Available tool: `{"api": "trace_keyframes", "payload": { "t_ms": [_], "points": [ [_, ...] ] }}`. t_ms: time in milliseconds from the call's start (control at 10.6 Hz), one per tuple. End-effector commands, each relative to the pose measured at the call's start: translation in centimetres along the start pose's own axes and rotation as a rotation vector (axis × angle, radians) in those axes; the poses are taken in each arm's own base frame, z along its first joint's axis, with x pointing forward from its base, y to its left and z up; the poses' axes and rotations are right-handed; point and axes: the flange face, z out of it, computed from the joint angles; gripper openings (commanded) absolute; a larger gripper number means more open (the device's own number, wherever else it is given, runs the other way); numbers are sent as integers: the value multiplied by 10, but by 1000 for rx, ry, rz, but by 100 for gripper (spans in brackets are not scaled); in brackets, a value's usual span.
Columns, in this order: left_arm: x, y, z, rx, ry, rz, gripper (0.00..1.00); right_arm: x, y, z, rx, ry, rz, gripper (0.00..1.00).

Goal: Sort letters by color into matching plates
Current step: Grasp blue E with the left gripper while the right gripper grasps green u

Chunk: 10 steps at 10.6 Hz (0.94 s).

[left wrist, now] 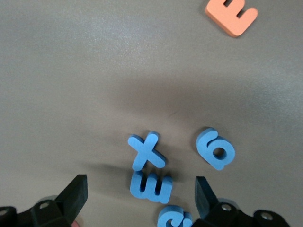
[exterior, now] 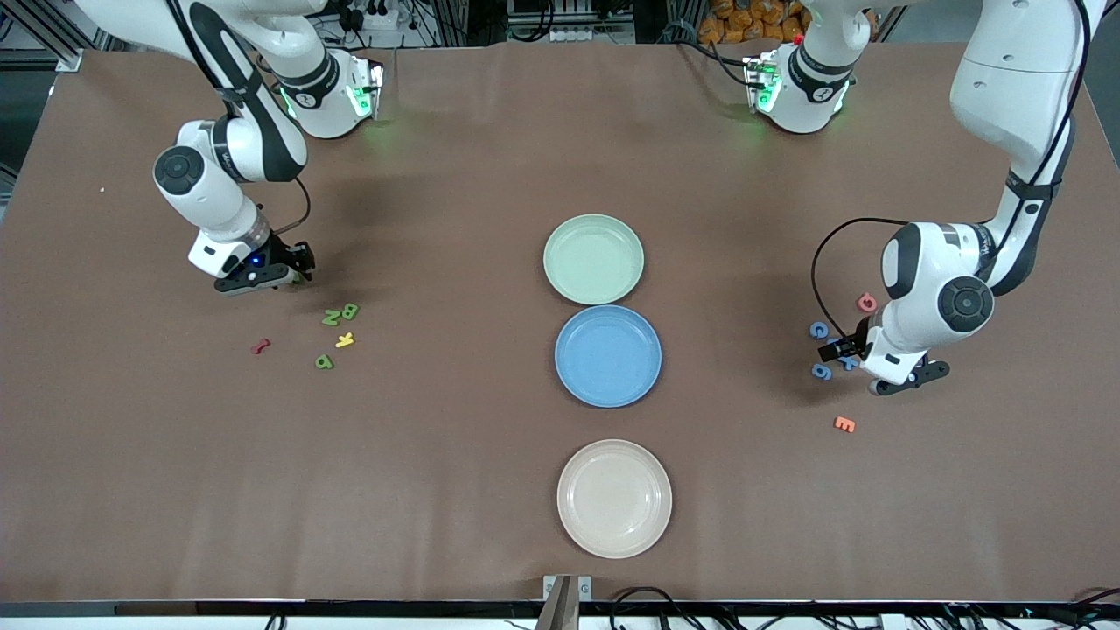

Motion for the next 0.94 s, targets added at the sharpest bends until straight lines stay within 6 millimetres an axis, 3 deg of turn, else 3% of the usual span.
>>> {"api": "trace_keyframes", "payload": {
  "t_ms": [0,283,377,848],
  "points": [
    [-9,-6,8,-3,31,-15,100,-13,19,11,-5,2,-25,66],
    [-22,-10,18,-10,38,-13,100,-16,18,16,-3,-1,-32,64],
    [-23,-10,20,-11,38,-14,100,-19,16,20,-2,1,-34,58],
    [-30,-11,28,-11,33,-12,100,-23,14,29,3,-9,-35,52]
  ]
}}
